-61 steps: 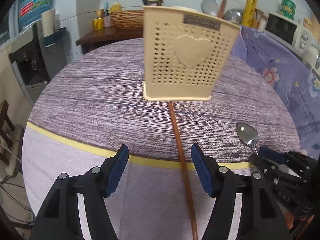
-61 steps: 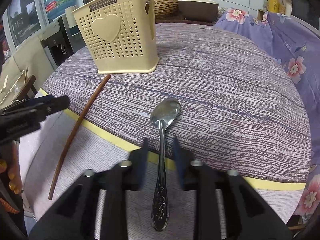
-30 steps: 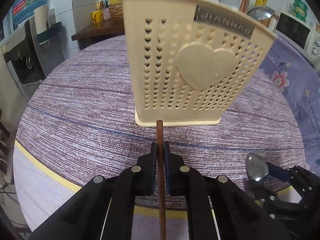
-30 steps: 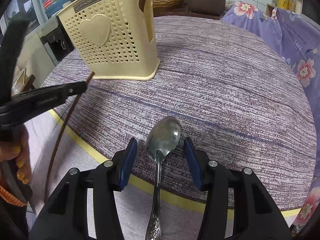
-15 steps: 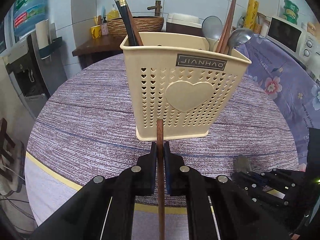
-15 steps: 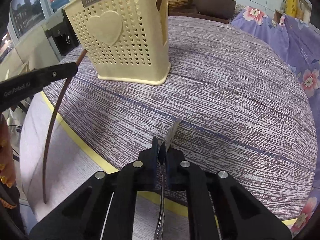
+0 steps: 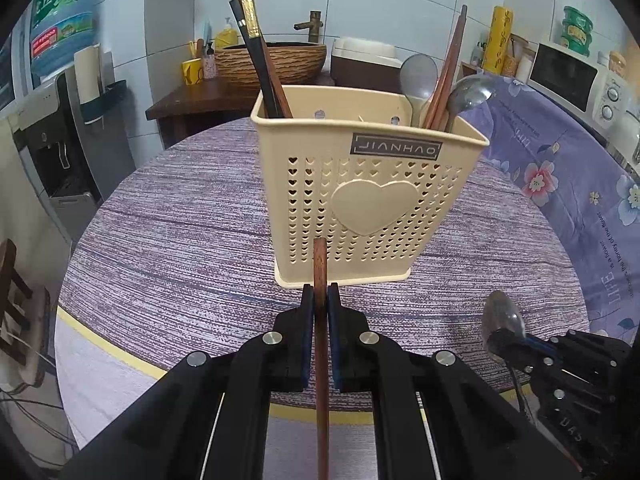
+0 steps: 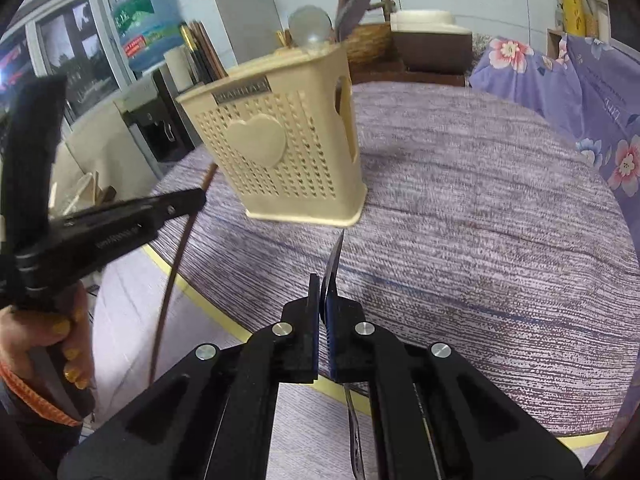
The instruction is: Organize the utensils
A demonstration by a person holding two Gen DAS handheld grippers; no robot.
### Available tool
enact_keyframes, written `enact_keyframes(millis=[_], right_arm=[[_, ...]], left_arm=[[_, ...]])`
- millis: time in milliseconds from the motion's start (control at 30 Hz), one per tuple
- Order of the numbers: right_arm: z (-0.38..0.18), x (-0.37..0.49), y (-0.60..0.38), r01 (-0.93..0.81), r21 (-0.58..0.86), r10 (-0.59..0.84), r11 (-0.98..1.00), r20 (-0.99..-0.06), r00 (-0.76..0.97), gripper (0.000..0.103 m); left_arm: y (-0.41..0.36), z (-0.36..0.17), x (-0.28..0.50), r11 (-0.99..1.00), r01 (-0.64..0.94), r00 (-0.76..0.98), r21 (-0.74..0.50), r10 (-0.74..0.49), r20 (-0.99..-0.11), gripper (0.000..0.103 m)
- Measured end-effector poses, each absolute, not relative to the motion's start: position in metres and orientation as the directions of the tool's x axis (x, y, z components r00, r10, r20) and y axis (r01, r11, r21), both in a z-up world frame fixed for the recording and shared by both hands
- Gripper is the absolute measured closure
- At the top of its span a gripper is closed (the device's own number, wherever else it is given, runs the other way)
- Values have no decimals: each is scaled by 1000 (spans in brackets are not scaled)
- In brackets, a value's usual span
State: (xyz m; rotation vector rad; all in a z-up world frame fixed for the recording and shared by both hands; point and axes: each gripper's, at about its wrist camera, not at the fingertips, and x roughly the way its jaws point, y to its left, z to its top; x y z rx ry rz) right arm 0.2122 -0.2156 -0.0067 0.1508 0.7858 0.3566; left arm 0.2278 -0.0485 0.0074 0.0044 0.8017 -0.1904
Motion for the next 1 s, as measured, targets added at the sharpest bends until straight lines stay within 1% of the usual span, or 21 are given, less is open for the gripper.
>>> enact_keyframes(millis=[133,233,367,533,600,700,833,900,1000], right_arm=[[12,201,-223,-299,338,447,892,-565,694,99],[23,195,-222,-317,330,453,889,-529,718,100],[28,194,-222,-340,355,484,871,-502,717,99],[23,197,-223,-328,379,490,865,-503,712,99],[19,199,-222,-316,375,480,872,-522,705,99],[2,209,-220,-261,350,431,900,-616,660,99],[-22,217,-218,-213,321,382,923,-695,609,99],[-31,219,-216,-186,270,326,945,-726,605,99],[-40,218,-206,-168,129,207,977,-760,617,99]], left_arm=[[-43,16,224,980,173,688,-98,-192,-700,95],[-41,23,221,979,177,702,-102,-198,-684,95],[-40,29,217,978,183,714,-105,-205,-670,95],[-40,30,216,977,187,716,-105,-209,-666,95],[-40,30,216,977,187,716,-105,-209,-666,95],[-40,30,216,976,189,716,-106,-211,-665,95],[-41,32,215,976,189,720,-108,-213,-661,95],[-42,33,214,976,191,721,-106,-212,-660,95],[-40,33,214,976,192,722,-107,-214,-658,95]])
